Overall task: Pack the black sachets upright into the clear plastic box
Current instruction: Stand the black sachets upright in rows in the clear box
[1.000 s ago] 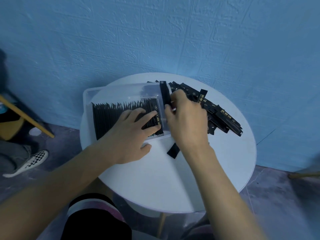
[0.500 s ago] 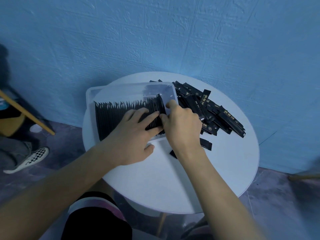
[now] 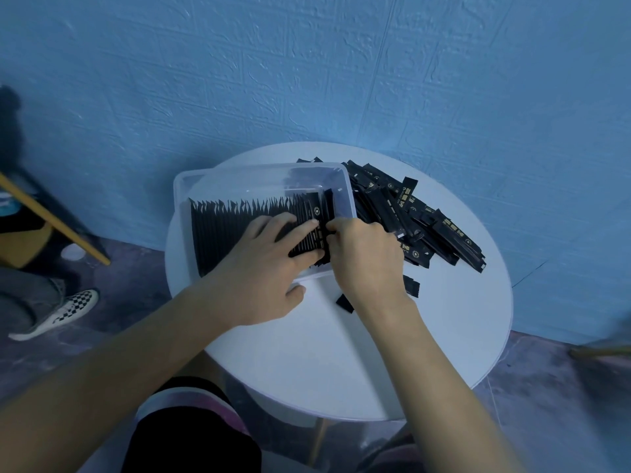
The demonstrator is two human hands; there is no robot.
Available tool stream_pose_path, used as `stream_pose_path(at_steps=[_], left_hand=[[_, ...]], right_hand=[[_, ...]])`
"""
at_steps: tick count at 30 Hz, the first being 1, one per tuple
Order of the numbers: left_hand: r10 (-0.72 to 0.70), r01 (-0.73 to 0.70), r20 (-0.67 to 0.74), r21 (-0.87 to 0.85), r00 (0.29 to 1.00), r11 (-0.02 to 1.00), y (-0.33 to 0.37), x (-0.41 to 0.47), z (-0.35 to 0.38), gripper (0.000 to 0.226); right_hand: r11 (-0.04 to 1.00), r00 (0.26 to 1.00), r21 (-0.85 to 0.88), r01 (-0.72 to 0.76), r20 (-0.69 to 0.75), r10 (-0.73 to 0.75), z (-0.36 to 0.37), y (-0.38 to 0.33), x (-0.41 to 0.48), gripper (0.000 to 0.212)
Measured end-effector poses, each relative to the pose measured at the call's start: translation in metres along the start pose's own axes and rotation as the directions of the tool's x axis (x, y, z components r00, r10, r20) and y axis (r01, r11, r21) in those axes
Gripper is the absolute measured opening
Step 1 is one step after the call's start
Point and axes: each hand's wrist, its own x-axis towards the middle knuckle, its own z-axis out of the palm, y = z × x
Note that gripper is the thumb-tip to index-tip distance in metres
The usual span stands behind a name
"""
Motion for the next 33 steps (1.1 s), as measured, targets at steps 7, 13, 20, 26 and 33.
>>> stream_pose_path(at_steps=[7,13,20,26,33], left_hand=[[0.005,-0.005,0.043,-0.008,0.999,1.000,-0.003,0.000,-0.002,0.059],[0.012,-0.012,0.065,0.000,0.998,1.000,-0.005,0.001,-0.004,0.057],[-0.007,0.010,0.107,-0.028,0.994,1.000,-0.004,0.000,-0.009,0.057],[0.001,0.017,0.116,-0.158,0.993,0.987,-0.011,-0.002,-0.019,0.052],[-0.036,0.099,0.136,-0.494,0.990,0.864,-0.004,-0.011,-0.015,0.055]], right_hand=[[0.996,0.998,-0.083,0.013,0.060,-0.008,-0.002,-0.001,-0.005,0.012],[0.994,0.994,-0.105,0.037,0.102,-0.026,-0.008,-0.003,-0.010,0.017],[0.993,0.989,-0.106,0.057,0.145,-0.041,-0.011,-0.002,-0.010,0.014],[0.967,0.981,0.175,0.185,0.024,-0.192,-0.014,0.020,-0.024,0.021],[0.867,0.989,0.483,0.124,0.009,-0.146,-0.008,0.040,-0.041,0.020]])
